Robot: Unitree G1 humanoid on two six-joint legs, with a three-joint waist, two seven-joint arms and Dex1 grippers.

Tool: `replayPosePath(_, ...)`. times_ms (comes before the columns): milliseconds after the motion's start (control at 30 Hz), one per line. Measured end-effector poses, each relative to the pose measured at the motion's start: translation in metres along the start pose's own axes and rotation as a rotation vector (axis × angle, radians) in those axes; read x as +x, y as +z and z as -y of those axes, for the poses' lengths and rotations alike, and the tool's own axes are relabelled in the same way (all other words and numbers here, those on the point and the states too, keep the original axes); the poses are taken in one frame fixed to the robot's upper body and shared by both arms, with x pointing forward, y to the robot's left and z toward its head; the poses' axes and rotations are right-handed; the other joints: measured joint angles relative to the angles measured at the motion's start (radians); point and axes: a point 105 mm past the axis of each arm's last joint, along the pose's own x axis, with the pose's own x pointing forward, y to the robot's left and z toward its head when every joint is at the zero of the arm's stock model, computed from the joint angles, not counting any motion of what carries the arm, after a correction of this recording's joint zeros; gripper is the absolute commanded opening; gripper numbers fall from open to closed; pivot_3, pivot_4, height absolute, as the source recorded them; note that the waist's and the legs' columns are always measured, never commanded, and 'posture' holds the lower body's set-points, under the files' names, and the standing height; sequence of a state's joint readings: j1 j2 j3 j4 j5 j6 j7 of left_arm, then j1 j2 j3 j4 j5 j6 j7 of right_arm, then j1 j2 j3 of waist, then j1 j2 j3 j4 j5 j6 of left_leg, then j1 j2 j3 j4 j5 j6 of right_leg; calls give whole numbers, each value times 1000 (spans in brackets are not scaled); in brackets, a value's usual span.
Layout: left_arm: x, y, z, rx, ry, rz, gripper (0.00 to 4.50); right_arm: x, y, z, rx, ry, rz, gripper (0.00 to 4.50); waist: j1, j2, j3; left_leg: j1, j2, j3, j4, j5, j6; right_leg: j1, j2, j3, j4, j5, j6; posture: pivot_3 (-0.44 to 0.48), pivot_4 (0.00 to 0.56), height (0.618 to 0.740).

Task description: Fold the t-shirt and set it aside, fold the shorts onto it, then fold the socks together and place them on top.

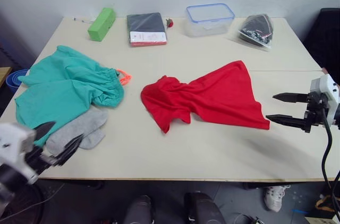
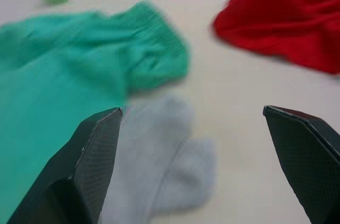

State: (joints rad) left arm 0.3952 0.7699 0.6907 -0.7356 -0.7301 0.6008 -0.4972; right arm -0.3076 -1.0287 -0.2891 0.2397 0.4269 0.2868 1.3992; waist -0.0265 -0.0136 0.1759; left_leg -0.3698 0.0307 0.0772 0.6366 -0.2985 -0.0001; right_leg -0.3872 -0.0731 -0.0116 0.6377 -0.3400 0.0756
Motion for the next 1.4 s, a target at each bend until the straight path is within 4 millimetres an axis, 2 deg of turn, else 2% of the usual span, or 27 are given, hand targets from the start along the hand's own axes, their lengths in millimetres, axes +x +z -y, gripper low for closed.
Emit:
replayPosePath(67,26,14,18,92,-178,0,4452,2,-1,-15,-28,17,-32,4475,5,0,0,0,0,-2,0,2,-1,1,0,-2,0,0,0,0,150,740)
replayPosePath(133,47,20,32,161,-330,-9,4452,4,0,-29,-72,24,-55,4475,1,2,-1,2,-1,-1,0,2,-1,3,0,-1,1,0,0,0,150,740)
replayPosePath(267,88,23,41,227,-522,-20,4452,6,-8,-46,-154,2,-120,4475,-3,1,0,2,-1,-1,0,4,-1,3,2,-1,2,1,1,0,150,740)
replayPosePath(300,92,23,42,233,-536,-18,4452,7,-8,-48,-164,4,-124,4475,-3,1,0,2,-1,-1,0,4,-1,2,2,-1,3,1,1,0,150,740)
replayPosePath(367,116,26,47,289,-609,-11,4452,9,-15,-53,-200,-13,-152,4475,3,1,0,1,-1,-1,3,4,-1,1,4,-1,4,1,2,0,150,740)
replayPosePath(433,138,23,60,361,-687,-21,4452,11,-21,-53,-238,-45,-180,4475,6,1,0,-1,-1,-1,9,4,-2,2,4,0,6,2,3,0,150,740)
replayPosePath(567,169,15,91,455,-836,-21,4452,17,-32,-48,-322,-120,-217,4475,6,-2,2,-2,-1,3,13,4,-1,1,6,5,5,4,8,0,150,740)
replayPosePath(800,202,31,114,558,-888,15,4452,23,-36,-37,-369,-194,-230,4475,2,-3,3,-2,0,5,14,4,-1,0,8,9,6,5,10,0,150,740)
replayPosePath(900,215,22,124,622,-882,-20,4452,25,-37,-34,-373,-210,-232,4475,2,-4,3,-2,0,6,14,4,-1,-1,9,12,7,6,10,0,150,740)
replayPosePath(1033,225,4,121,728,-856,-92,3604,24,-39,-32,-360,-224,-237,4500,1,-4,3,-2,0,11,14,4,-1,-4,10,16,9,6,10,0,150,740)
replayPosePath(1200,229,3,119,857,-840,-78,1972,29,-38,-31,-369,-224,-233,4500,1,-4,3,-1,1,13,14,4,1,-4,9,18,9,6,12,0,150,740)
replayPosePath(1400,230,-1,113,846,-827,-101,119,33,-49,-23,-338,-248,-253,4500,-1,-4,3,-1,1,14,14,4,1,-5,9,18,9,7,12,0,150,740)
